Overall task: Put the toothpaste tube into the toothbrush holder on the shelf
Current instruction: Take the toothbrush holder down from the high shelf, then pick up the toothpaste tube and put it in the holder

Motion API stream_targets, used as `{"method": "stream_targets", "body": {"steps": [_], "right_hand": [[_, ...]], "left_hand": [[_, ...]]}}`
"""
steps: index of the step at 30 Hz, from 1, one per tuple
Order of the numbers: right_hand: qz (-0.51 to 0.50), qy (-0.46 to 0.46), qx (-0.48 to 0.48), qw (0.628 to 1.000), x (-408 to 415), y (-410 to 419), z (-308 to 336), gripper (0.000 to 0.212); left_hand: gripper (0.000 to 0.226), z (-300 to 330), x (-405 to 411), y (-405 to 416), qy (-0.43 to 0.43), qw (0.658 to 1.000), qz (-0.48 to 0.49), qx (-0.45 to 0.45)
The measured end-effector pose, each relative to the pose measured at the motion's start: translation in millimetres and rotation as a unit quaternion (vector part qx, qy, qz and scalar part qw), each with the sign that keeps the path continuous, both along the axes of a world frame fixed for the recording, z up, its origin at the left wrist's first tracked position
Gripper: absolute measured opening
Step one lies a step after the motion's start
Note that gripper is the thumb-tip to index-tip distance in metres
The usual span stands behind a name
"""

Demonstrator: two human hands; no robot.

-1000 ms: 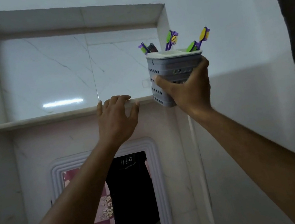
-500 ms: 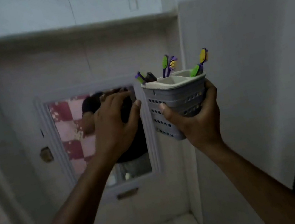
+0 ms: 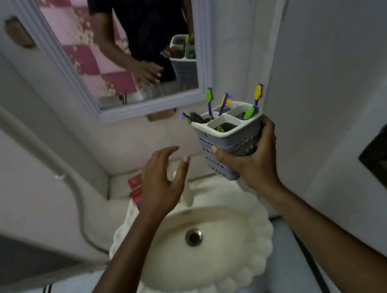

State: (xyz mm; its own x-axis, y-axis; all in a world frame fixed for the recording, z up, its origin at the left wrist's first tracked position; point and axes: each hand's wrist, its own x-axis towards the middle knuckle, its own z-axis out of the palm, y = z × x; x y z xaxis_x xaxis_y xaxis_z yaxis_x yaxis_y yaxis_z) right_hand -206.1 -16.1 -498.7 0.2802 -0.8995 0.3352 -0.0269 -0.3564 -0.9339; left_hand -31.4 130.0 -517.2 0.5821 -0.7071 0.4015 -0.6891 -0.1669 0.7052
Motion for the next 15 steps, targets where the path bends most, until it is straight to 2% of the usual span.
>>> {"method": "stream_targets", "body": {"steps": [3,9,13,15], "right_hand": [[0.005,0.036,0.034,0.999,-0.8,9.8,-35.9,0.118],[0.028,0.107,0.117,0.987,2.9,26.3,-110.6,0.125],[0.019,0.152,0.147,0.977,11.0,31.0,-151.1,0.132],[0.013,0.165,0.144,0.976,16.6,28.9,-165.8,0.127]], "left_hand": [[0.037,-38.5,-0.7,18.0,0.006,0.999,0.021,0.033],[0.029,-114.2,8.8,56.6,0.073,0.991,0.069,0.088],[0.035,-155.7,25.4,74.3,0.073,0.973,0.113,0.186],[0.035,-167.3,32.7,77.6,0.075,0.964,0.127,0.219]]}}
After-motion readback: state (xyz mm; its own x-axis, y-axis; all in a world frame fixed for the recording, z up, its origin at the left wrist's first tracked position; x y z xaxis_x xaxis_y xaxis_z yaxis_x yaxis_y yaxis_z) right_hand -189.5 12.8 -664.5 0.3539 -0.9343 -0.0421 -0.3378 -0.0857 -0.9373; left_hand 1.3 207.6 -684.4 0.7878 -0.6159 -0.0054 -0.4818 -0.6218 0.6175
